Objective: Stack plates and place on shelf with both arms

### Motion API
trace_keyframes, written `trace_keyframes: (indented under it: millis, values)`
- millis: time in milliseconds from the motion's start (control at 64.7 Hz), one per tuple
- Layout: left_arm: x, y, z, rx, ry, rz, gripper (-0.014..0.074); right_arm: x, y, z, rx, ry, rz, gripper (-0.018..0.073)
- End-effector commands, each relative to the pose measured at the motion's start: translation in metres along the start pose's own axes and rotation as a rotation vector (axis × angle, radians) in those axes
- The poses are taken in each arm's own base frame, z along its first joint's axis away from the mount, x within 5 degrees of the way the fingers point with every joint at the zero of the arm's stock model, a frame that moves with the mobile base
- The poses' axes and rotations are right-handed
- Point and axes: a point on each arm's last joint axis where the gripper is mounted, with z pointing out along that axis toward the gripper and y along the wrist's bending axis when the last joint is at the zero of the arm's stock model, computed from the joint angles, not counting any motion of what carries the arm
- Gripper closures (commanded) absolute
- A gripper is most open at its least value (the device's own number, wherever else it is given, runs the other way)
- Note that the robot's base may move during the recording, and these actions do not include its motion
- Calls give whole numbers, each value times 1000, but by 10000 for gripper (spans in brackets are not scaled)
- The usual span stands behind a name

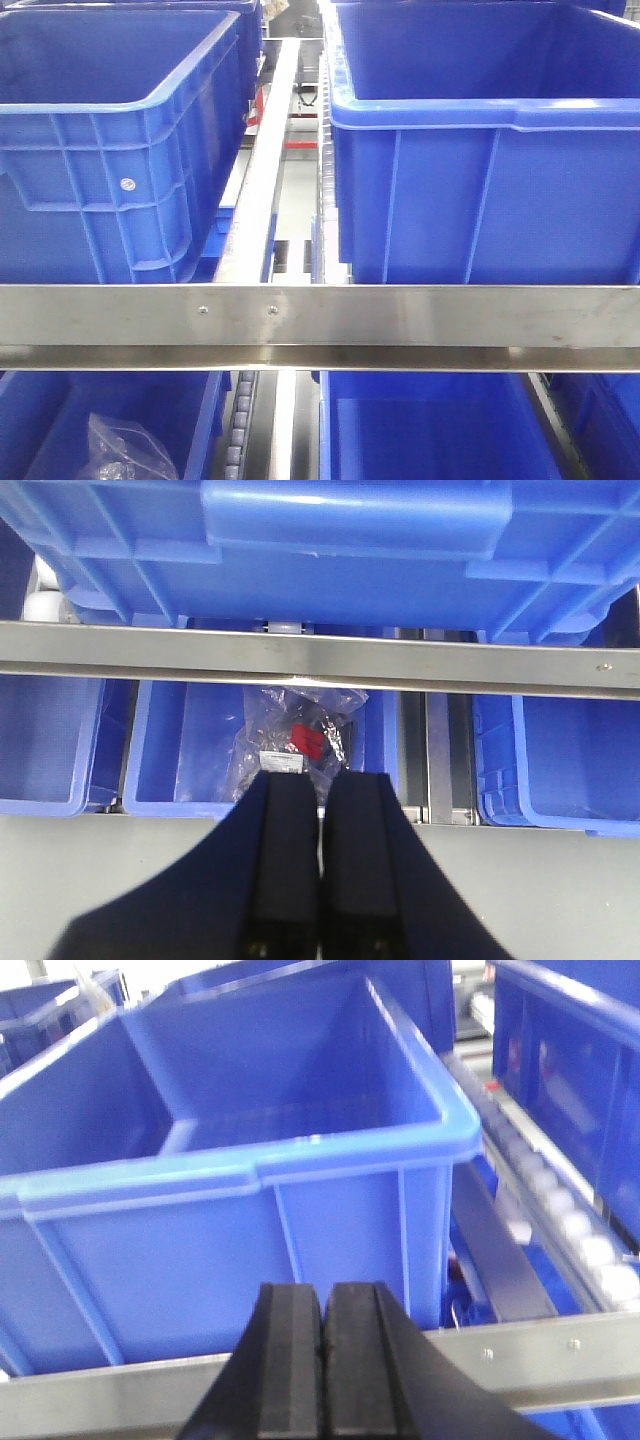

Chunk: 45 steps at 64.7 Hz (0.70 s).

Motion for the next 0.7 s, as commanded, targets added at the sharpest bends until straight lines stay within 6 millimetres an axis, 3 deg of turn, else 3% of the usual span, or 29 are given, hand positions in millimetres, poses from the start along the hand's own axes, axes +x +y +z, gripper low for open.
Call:
trace_keyframes:
  millis: [0,680]
  values:
    - [-13,-3,-6,31,-85,7,500,-8,0,-2,0,-93,-1,512]
    - [-13,-3,-6,31,-85,7,500,-7,0,-2,2,-90,-46,512]
